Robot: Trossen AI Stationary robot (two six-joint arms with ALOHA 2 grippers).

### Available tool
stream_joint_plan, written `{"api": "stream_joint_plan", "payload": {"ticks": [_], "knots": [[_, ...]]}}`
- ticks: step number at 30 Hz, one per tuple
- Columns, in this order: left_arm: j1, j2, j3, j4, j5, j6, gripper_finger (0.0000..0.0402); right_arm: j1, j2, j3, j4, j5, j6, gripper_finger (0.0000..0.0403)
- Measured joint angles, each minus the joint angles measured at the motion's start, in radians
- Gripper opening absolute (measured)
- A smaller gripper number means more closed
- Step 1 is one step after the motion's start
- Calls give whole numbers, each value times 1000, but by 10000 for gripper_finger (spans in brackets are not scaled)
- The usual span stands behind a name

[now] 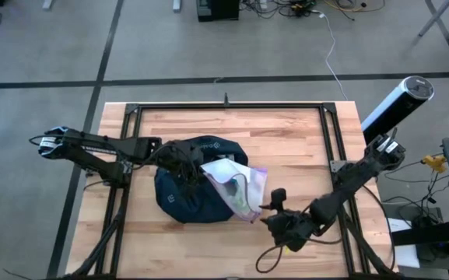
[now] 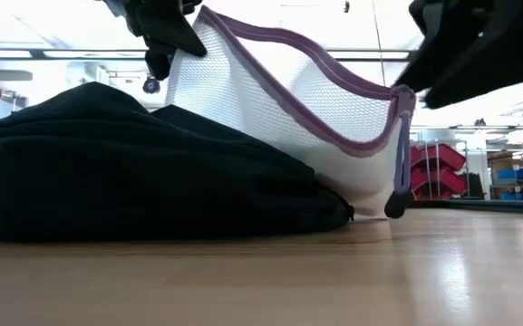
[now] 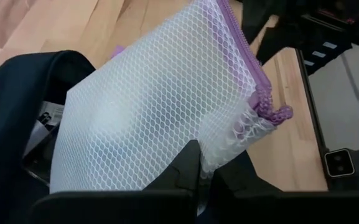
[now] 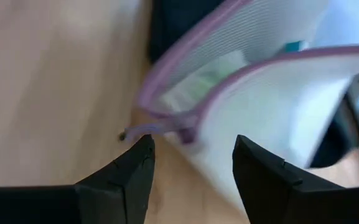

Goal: Unpack backpack
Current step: Close the transparent zip bag

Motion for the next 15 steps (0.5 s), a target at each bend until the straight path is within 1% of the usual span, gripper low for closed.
{"api": "stream_joint_plan", "payload": {"ticks": [2,5,9,12,15], "knots": [[-3,0,0,1,0,-4,0,-17,0,-2,2,-39,-2,167],[-4,0,0,2,0,-4,0,-36,0,-3,28,-140,-34,148],[-4,0,0,3,0,3,0,-46,16,-5,26,-136,-101,125],[-4,-1,0,3,-1,13,0,-61,38,-4,46,-129,-122,107],[-4,-1,0,4,-2,17,0,-75,67,1,61,-129,-123,70]]}}
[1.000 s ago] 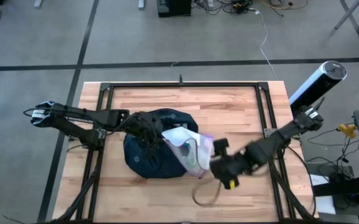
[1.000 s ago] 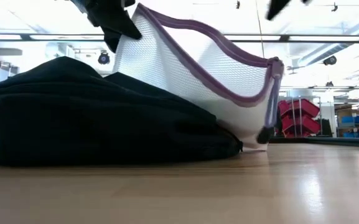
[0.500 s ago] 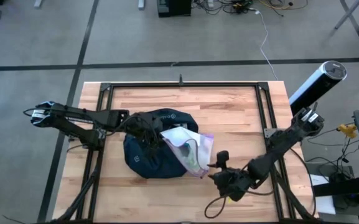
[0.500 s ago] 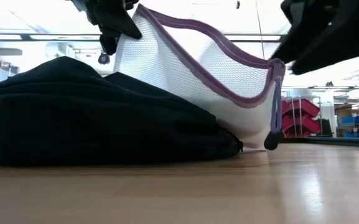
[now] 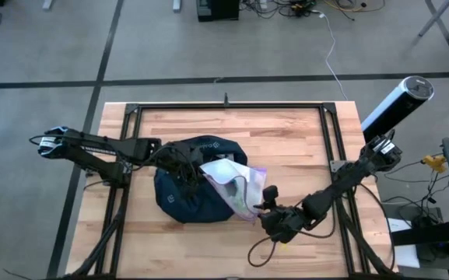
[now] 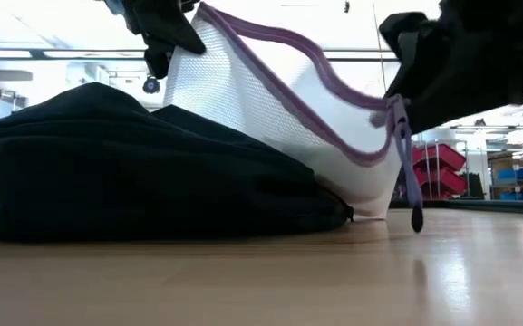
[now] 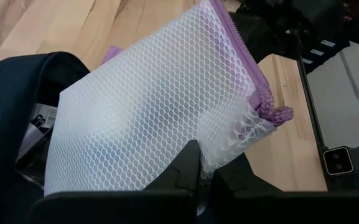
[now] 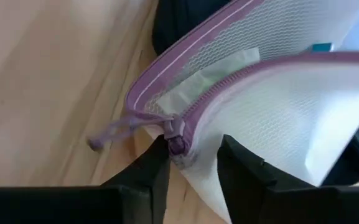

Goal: Unpack backpack
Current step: Close the transparent zip bag

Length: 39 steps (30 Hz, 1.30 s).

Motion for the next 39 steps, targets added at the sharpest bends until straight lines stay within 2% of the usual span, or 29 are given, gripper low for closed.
{"api": "stream_joint_plan", "payload": {"ticks": [2,4,10,15,20,26,32,36,39], "knots": [[0,0,0,4,0,4,0,-14,21,11,1,0,15,28],[0,-1,1,4,0,3,0,-23,37,27,-6,1,26,11],[-3,-53,82,-35,-2,32,0,-28,13,162,-120,45,10,2],[-3,-111,237,-226,-15,52,0,-31,-33,317,-255,103,-76,1],[-13,-142,346,-347,-133,88,5,-54,-80,384,-273,103,-104,0],[-13,-144,306,-421,-223,89,53,-72,-99,388,-310,107,-105,0],[-12,-139,214,-456,-246,54,133,-83,-131,385,-374,121,-54,0],[-14,-148,257,-553,-204,2,185,-90,-132,384,-412,97,-20,0],[-36,-152,343,-693,-168,-84,202,-97,-133,384,-450,97,13,0]]}}
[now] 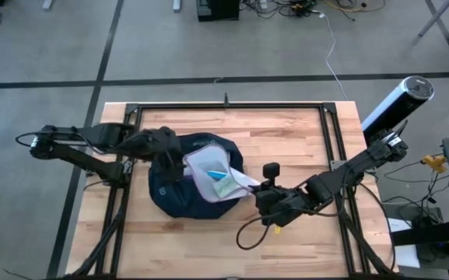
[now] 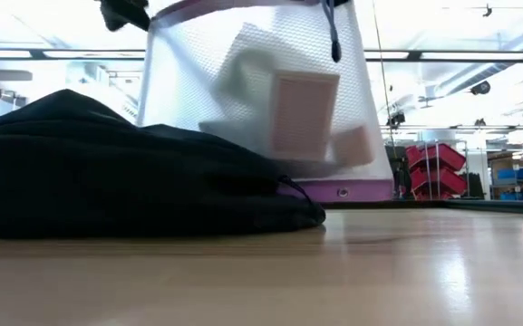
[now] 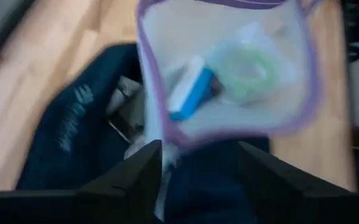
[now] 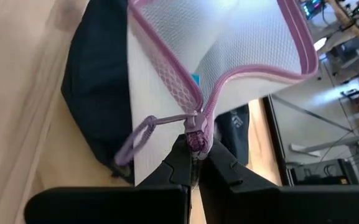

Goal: Unpack backpack
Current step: Close the transparent zip bag

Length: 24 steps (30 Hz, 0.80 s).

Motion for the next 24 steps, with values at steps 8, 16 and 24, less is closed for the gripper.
{"api": "stream_joint_plan", "payload": {"ticks": [8,16,24], "knots": [[-133,-1,137,-7,-258,4,182,-38,-62,9,10,-1,44,0],[-260,110,-60,804,-310,402,147,-110,-165,25,54,-14,88,0],[-247,382,-91,1134,-452,452,121,-119,-125,23,52,-30,93,0]]}}
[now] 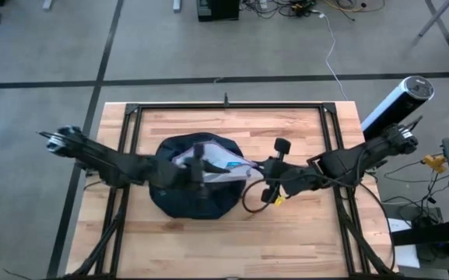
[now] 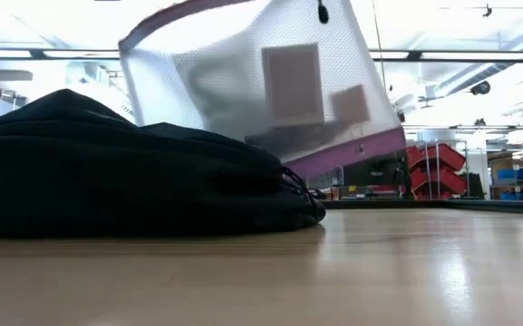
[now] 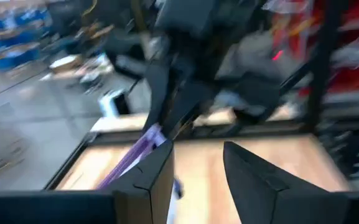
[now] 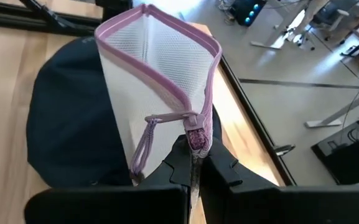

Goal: Unpack backpack
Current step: Close the transparent zip bag

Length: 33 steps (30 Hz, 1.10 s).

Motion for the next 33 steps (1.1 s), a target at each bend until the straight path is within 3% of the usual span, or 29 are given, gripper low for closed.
{"api": "stream_joint_plan", "payload": {"ticks": [5,10,13,16,21,26,33], "knots": [[-5,134,113,-27,-143,-20,126,-3,17,0,2,-14,0,0],[-4,222,207,-149,-195,-74,168,-4,17,0,-3,-22,9,0],[-4,253,250,-199,-210,-118,197,-4,17,0,-4,-21,10,0],[-4,285,274,-212,-295,-136,217,-5,17,0,-2,-18,9,0],[2,305,294,-228,-394,-148,217,-4,17,0,3,-21,8,0],[1,297,295,-238,-391,-157,161,-4,17,0,2,-21,6,0],[0,292,295,-256,-351,-160,26,-4,17,0,0,-22,5,0]]}}
